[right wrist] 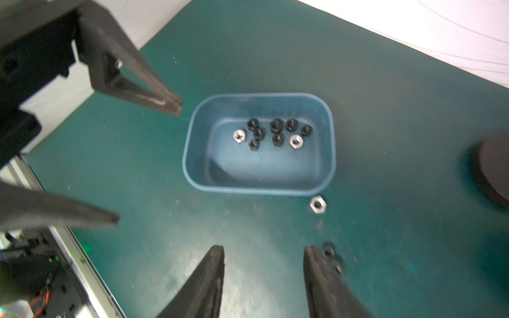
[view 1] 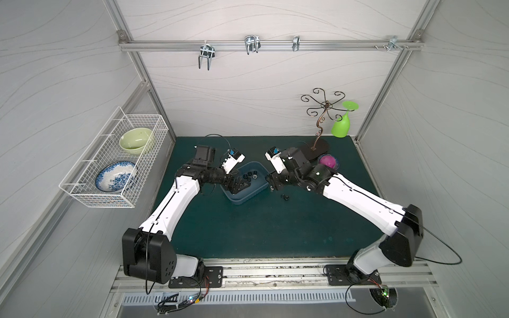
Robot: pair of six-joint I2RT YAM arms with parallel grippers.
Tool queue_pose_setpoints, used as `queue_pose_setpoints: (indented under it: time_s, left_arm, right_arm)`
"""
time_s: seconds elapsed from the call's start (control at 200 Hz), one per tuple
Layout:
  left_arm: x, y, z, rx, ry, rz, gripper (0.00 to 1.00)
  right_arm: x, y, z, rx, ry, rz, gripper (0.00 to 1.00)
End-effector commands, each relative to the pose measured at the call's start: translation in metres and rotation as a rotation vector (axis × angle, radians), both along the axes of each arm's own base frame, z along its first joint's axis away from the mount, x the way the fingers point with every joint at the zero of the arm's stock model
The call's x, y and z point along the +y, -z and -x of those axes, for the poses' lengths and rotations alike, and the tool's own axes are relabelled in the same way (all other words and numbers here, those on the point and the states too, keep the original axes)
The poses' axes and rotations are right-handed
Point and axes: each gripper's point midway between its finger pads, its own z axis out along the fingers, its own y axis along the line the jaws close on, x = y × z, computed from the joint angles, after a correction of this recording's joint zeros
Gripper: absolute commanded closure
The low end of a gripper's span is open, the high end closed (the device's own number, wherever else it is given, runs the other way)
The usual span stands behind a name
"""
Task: Put the nuts on the desktop into the storage box
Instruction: Place the nut in the storage box, then pick up the nut from the center of the board.
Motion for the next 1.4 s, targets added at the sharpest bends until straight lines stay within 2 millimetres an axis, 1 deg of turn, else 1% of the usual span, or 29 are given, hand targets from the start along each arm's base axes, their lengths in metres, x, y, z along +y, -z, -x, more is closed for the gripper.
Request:
queue_pose_setpoints:
  time_s: [0.0, 0.085, 0.2, 0.315, 0.41, 0.49, 0.615, 0.675, 0.73, 0.74, 0.755, 0.77, 0.88, 1.066, 1.221, 1.326, 1.396]
  left_arm:
    - [-0.016, -0.007, -0.012, -0.002, -0.029, -0.016, 0.01]
    - [-0.031, -0.006, -0.013, 0.036, -0.022, 0.001, 0.01]
    - [-0.049, -0.007, -0.019, 0.086, -0.039, 0.027, 0.01]
    - [-0.067, -0.006, -0.017, 0.109, -0.018, -0.009, 0.01]
    - [-0.078, -0.006, -0.013, 0.094, 0.007, -0.041, 0.01]
    - [-0.087, -0.005, -0.013, 0.076, 0.013, -0.068, 0.01]
    - [-0.101, 0.002, -0.010, 0.070, 0.029, -0.105, 0.02]
    - [-0.106, 0.008, -0.009, 0.070, 0.035, -0.137, 0.01]
    - [-0.111, 0.013, -0.008, 0.063, 0.044, -0.178, 0.01]
    - [-0.112, 0.014, -0.008, 0.063, 0.048, -0.185, 0.01]
    - [-0.113, 0.016, -0.008, 0.062, 0.053, -0.198, 0.01]
    - [-0.115, 0.017, -0.007, 0.059, 0.060, -0.208, 0.01]
    - [-0.124, 0.025, -0.006, 0.052, 0.071, -0.272, 0.01]
    - [-0.137, 0.044, -0.010, 0.062, 0.058, -0.335, 0.01]
    - [-0.147, 0.065, -0.013, 0.103, 0.069, -0.379, 0.01]
    - [-0.153, 0.078, -0.022, 0.121, 0.052, -0.405, 0.01]
    - [-0.158, 0.092, -0.025, 0.139, 0.041, -0.430, 0.02]
  right_arm:
    - [-0.027, -0.002, 0.010, -0.024, 0.055, 0.017, 0.49]
    - [-0.046, 0.003, 0.023, -0.021, 0.071, 0.030, 0.47]
    - [-0.070, 0.010, 0.039, -0.017, 0.096, 0.029, 0.46]
    - [-0.089, 0.014, 0.052, -0.037, 0.115, 0.004, 0.46]
    - [-0.099, 0.015, 0.061, -0.045, 0.117, -0.003, 0.44]
    - [-0.106, 0.019, 0.066, -0.032, 0.119, 0.011, 0.39]
    - [-0.117, 0.026, 0.073, -0.013, 0.140, 0.035, 0.34]
    - [-0.121, 0.028, 0.075, -0.005, 0.150, 0.034, 0.28]
    - [-0.125, 0.033, 0.078, 0.004, 0.161, 0.040, 0.15]
    - [-0.126, 0.033, 0.078, 0.007, 0.163, 0.040, 0.11]
    - [-0.127, 0.035, 0.079, 0.010, 0.166, 0.043, 0.03]
    - [-0.128, 0.036, 0.079, 0.011, 0.169, 0.043, 0.01]
    - [-0.135, 0.047, 0.082, 0.033, 0.196, 0.054, 0.01]
    - [-0.138, 0.061, 0.090, 0.085, 0.230, 0.017, 0.01]
    - [-0.142, 0.080, 0.100, 0.145, 0.265, -0.021, 0.01]
    - [-0.144, 0.094, 0.109, 0.197, 0.270, -0.040, 0.01]
    - [-0.145, 0.105, 0.115, 0.235, 0.274, -0.053, 0.01]
